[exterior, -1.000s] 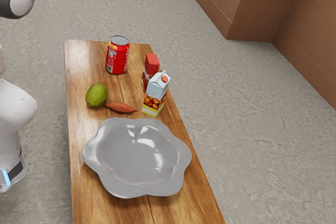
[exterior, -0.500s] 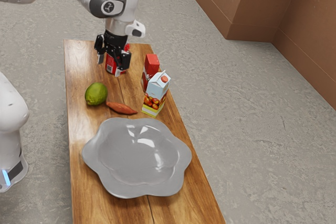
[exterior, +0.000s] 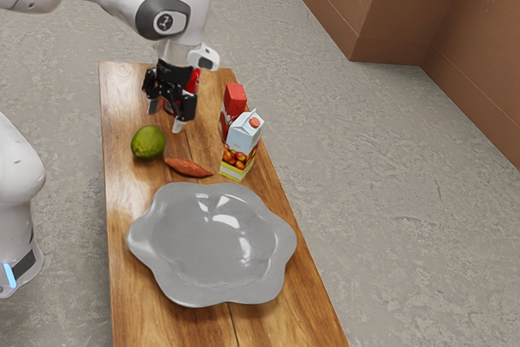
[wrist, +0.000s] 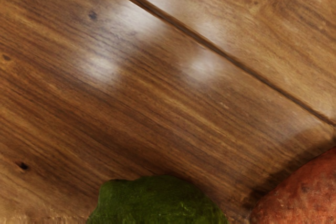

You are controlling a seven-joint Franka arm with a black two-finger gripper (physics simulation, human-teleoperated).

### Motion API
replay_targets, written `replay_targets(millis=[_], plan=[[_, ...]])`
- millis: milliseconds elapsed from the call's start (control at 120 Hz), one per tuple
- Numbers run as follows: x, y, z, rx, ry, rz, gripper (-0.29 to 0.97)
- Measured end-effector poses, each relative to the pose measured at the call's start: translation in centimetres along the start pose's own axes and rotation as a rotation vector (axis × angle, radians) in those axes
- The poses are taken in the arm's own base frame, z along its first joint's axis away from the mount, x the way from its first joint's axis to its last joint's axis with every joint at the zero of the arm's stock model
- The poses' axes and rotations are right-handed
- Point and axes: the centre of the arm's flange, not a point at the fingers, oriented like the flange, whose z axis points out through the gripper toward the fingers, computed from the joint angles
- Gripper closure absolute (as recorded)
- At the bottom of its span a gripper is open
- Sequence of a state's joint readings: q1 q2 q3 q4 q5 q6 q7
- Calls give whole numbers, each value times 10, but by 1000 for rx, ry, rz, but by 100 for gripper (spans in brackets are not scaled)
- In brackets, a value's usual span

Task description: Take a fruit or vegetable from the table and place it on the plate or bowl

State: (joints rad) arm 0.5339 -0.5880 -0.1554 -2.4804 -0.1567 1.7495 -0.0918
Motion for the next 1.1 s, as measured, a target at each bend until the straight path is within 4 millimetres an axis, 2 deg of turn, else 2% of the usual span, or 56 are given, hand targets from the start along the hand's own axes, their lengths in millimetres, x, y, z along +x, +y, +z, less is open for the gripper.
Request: replay_targets(millis=[167, 267, 442, 883, 1100], plan=[[-34, 8, -6, 24, 9, 17, 2], [-45, 5, 7, 29, -8, 10, 2], [-40, 1, 24, 32, 14, -8, 2], [-23, 2, 36, 21, 149, -23, 2], [-27, 6, 42, -29, 101, -36, 2]])
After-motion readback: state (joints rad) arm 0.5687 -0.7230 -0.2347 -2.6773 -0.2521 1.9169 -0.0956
